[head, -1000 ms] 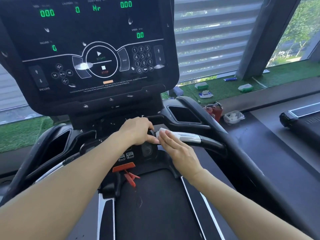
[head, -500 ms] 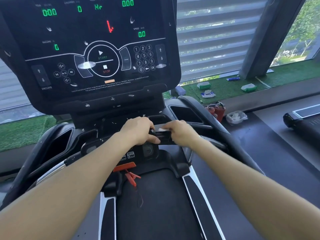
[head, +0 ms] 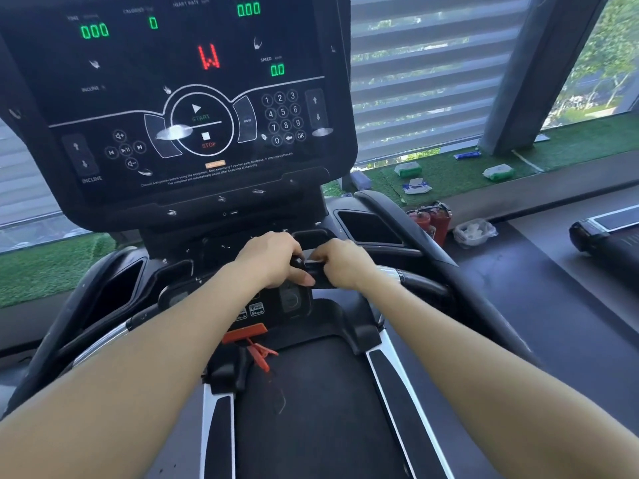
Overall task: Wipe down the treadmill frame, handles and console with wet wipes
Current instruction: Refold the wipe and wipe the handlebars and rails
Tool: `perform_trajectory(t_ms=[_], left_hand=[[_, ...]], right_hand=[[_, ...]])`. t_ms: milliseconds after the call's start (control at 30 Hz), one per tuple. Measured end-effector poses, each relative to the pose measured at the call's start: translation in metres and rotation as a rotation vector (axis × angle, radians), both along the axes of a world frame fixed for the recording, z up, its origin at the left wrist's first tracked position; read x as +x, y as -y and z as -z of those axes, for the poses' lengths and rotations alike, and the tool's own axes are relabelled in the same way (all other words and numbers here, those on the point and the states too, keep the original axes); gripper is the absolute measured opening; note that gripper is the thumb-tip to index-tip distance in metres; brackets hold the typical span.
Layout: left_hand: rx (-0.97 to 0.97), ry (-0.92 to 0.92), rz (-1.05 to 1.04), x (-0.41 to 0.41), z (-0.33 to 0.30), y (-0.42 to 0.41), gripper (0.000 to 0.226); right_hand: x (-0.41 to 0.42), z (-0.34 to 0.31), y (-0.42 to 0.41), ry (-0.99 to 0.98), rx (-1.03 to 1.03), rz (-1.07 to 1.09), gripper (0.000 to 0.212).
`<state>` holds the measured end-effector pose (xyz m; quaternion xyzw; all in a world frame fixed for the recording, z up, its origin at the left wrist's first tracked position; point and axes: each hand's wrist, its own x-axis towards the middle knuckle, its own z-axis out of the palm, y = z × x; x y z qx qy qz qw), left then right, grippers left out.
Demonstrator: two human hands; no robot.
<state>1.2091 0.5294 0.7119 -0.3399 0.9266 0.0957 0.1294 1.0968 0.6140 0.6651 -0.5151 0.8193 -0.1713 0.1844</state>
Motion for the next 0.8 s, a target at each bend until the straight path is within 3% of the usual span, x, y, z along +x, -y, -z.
perform_trajectory(t_ms=[267,533,667,800], left_hand=[[-0.011,0.009,-0.001,0.001,-0.005,-0.005,0.059],[-0.03,0.018,-0.005,0.001,-0.008,-0.011,0.058],[-0.033,0.019,0.003,0.001,-0.008,-0.01,0.059],[-0.036,0.023,0.006,0.001,-0.008,-0.009,0.06]], right_hand=[[0.017,0.066,-0.045,-0.171,-0.734,-0.137,0.058],[-0.019,0.077,-0.064,-0.655,-0.755,-0.553,0.053],[-0.037,0.08,-0.057,-0.779,-0.823,-0.722,0.036],[-0.042,0.074,-0.043,-0.725,-0.796,-0.859,0.029]])
